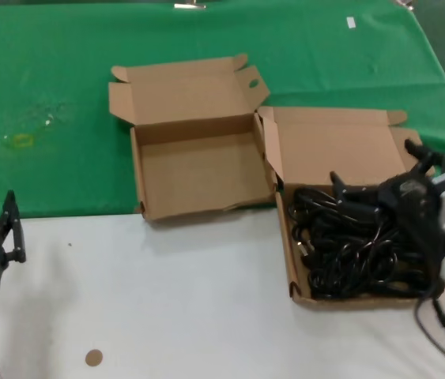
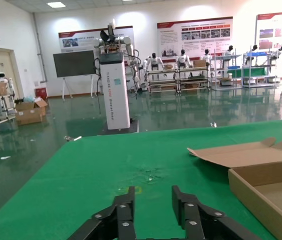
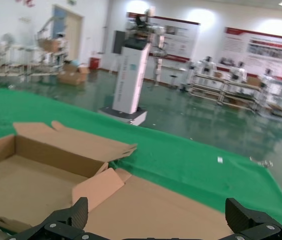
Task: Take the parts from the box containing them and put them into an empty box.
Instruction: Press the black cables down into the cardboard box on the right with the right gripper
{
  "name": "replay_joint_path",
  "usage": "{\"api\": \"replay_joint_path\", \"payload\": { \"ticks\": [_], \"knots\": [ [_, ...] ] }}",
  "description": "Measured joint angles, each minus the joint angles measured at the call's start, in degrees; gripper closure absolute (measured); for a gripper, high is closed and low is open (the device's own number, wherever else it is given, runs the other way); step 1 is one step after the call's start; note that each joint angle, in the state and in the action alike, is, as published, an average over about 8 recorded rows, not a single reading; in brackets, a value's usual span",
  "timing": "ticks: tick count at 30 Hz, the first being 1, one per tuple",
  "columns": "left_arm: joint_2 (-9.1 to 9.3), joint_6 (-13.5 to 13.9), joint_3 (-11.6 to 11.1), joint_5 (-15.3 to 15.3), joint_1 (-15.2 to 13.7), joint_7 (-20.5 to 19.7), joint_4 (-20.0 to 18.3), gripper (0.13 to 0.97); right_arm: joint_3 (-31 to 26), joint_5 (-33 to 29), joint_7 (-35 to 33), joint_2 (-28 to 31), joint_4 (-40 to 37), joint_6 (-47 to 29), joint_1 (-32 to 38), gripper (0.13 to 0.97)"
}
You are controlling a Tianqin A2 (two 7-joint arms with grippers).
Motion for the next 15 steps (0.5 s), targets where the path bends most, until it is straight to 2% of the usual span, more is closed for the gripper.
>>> {"api": "replay_joint_path", "payload": {
  "ticks": [1, 8, 15],
  "knots": [
    [0.00, 0.00, 0.00, 0.00, 0.00, 0.00, 0.00, 0.666, -0.24, -0.11, 0.38, 1.34, -0.08, -0.73, 0.37, 0.129],
    [0.00, 0.00, 0.00, 0.00, 0.00, -0.03, 0.00, 0.810, -1.36, -1.68, 1.65, 11.34, -0.98, -8.86, 4.01, 0.129],
    [0.00, 0.00, 0.00, 0.01, 0.00, -0.05, 0.00, 0.888, -2.71, -3.11, -2.51, 19.69, -1.37, -21.46, 9.24, 0.129]
  ]
}}
